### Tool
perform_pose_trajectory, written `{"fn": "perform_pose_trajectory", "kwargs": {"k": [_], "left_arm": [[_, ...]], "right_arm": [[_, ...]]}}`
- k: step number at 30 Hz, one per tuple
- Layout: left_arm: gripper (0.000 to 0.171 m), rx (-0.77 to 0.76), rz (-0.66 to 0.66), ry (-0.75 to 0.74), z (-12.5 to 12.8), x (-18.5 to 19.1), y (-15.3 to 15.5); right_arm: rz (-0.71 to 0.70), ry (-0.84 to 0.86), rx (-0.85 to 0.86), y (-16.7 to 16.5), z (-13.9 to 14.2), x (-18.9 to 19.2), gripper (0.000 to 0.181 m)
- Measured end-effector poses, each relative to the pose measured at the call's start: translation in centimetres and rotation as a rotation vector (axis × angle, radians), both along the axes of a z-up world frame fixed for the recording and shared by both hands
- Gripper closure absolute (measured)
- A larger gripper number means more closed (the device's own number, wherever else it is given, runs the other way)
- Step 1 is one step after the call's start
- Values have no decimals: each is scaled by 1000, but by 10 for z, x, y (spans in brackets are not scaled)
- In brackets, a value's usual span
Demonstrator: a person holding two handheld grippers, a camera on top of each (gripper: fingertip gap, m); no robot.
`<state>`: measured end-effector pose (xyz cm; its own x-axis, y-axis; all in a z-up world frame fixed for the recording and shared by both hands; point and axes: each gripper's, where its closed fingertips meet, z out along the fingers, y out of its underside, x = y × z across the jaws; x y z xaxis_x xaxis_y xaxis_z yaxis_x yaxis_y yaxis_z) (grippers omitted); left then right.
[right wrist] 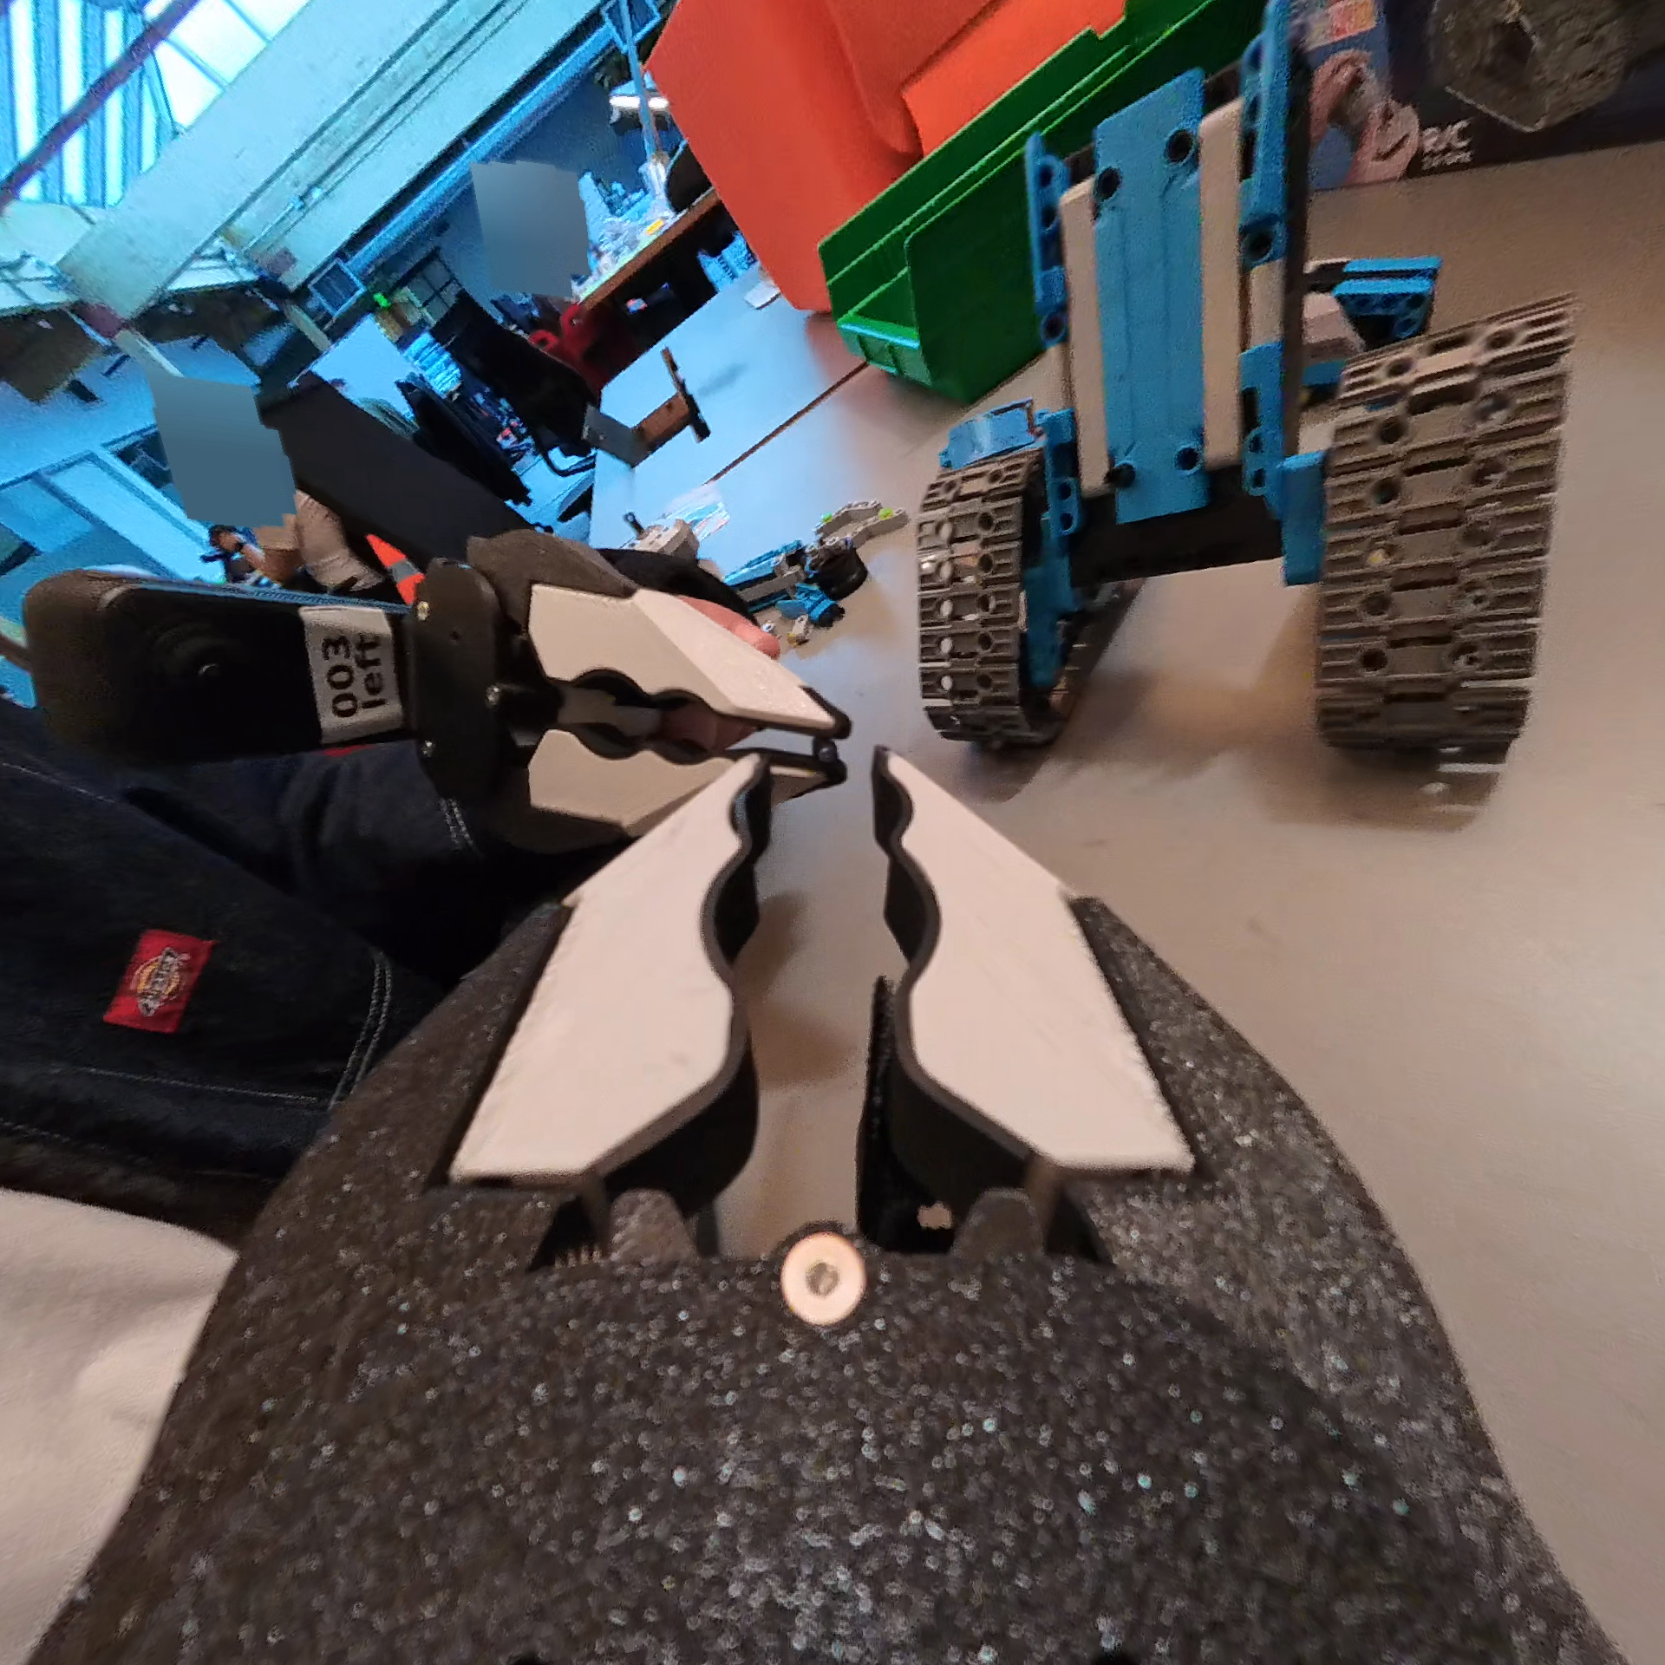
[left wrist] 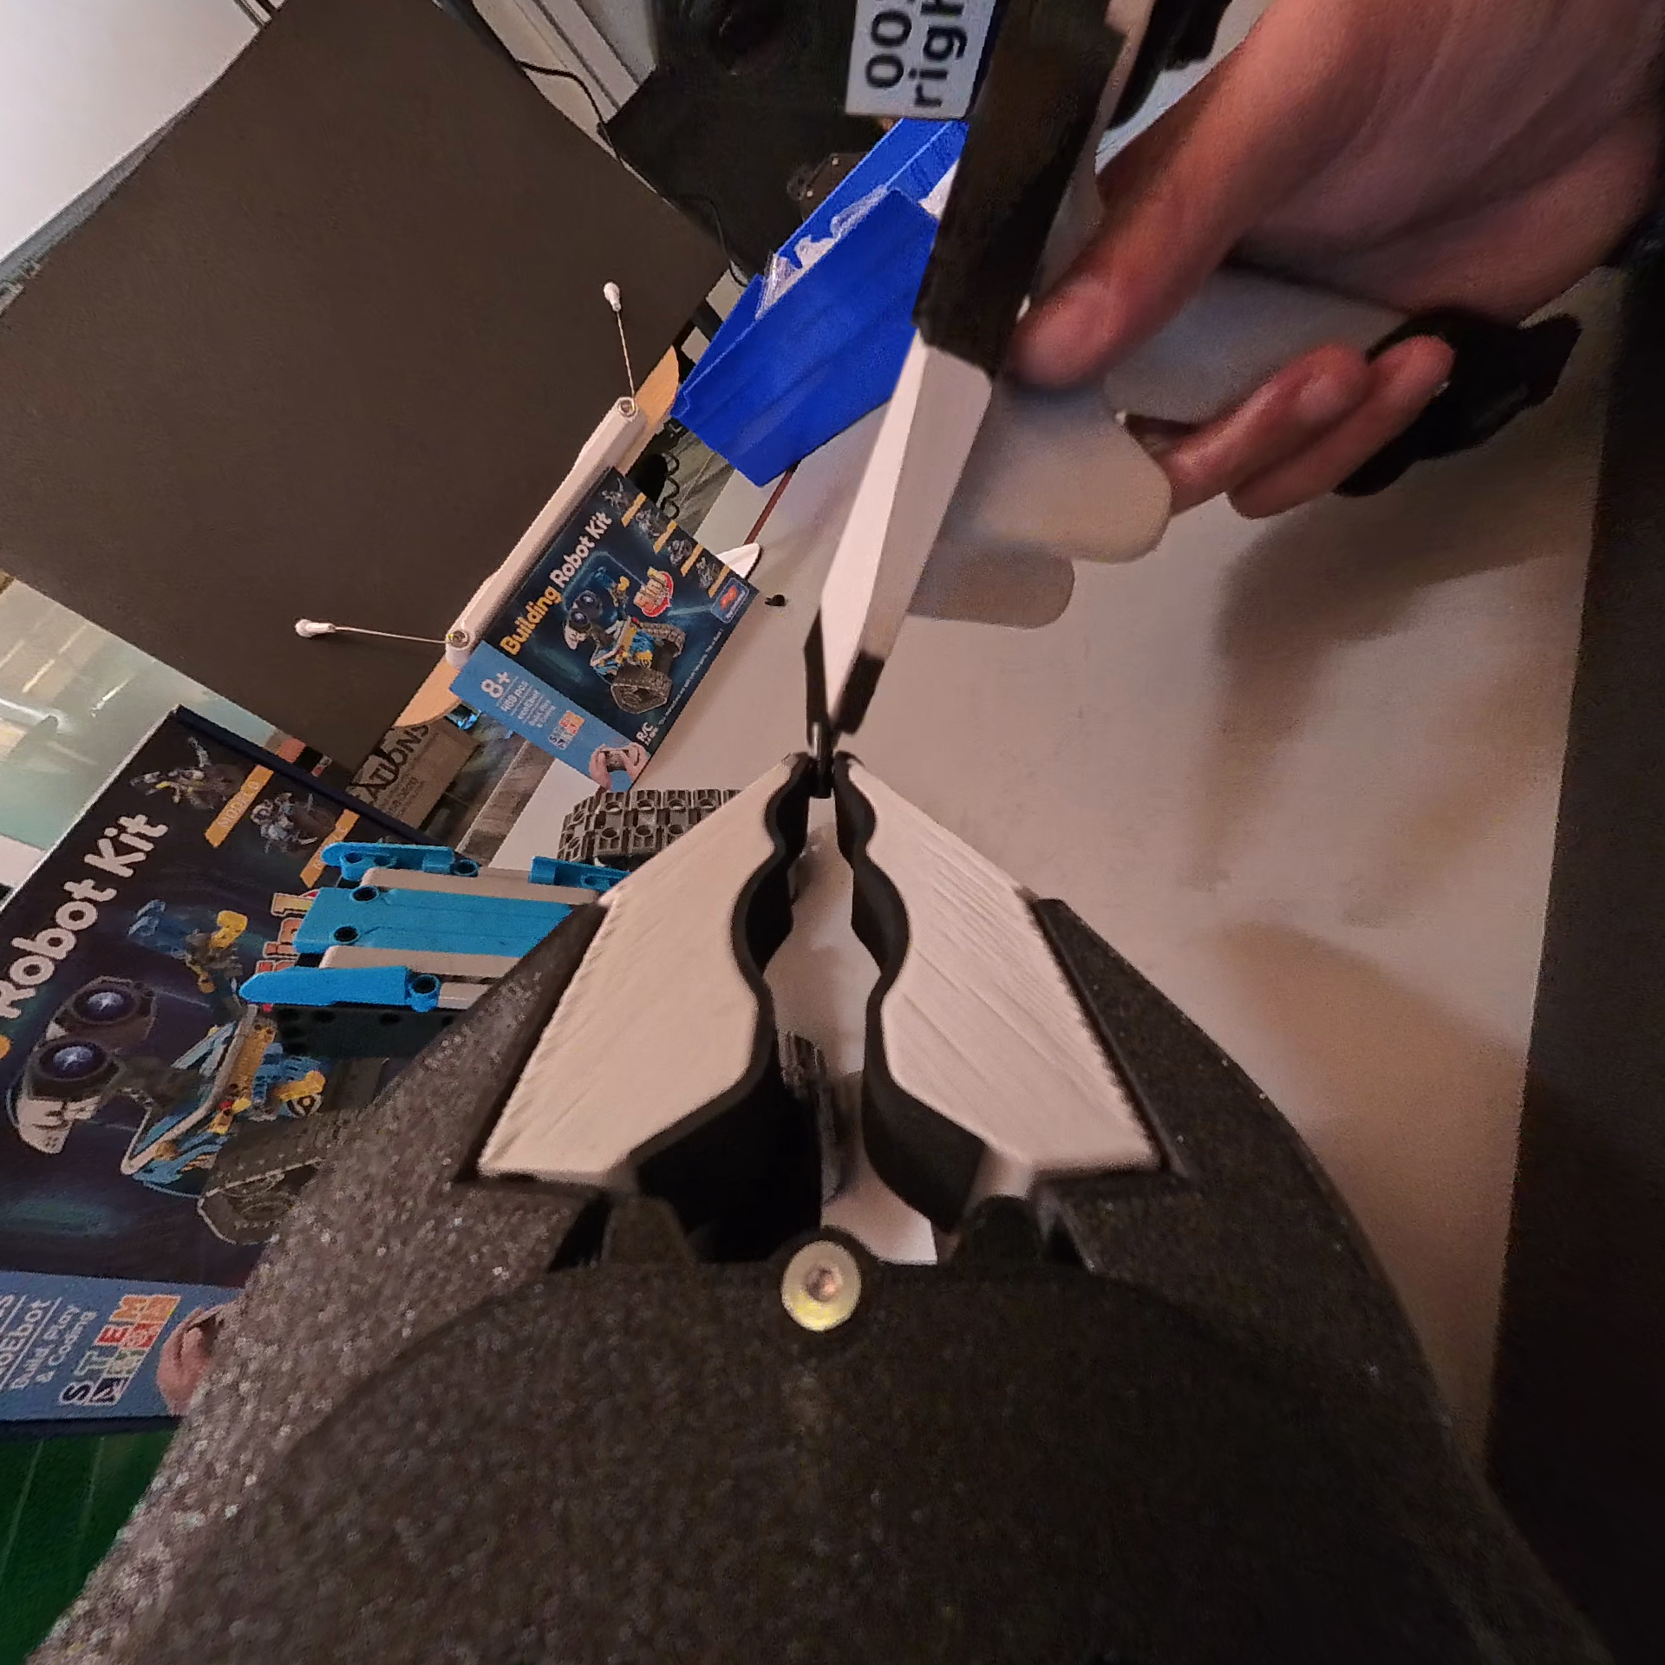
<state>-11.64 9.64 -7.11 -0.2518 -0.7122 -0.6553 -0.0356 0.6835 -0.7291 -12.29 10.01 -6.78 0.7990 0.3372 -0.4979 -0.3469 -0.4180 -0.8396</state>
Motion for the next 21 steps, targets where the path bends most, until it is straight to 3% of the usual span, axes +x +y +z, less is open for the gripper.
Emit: {"fn": "perform_pose_trajectory", "kwargs": {"k": [8, 14, 17, 19, 21], "left_arm": [[168, 55, -11, -18, 0, -1, -5], [167, 100, -10, -40, -1, -1, -7], [165, 59, 19, -30, -1, 0, 0], [164, 6, 66, -28, 2, 2, 11], [163, -66, 212, -33, 8, 7, 41]], "right_arm": [[21, 36, 1, -2, 1, -4, 178], [31, 41, -8, -6, 0, 0, 179], [-160, -19, -9, -14, 2, 54, 179], [-482, -178, -126, -41, -15, 140, 179], [-777, -379, -311, -96, -36, 221, 178]]}}
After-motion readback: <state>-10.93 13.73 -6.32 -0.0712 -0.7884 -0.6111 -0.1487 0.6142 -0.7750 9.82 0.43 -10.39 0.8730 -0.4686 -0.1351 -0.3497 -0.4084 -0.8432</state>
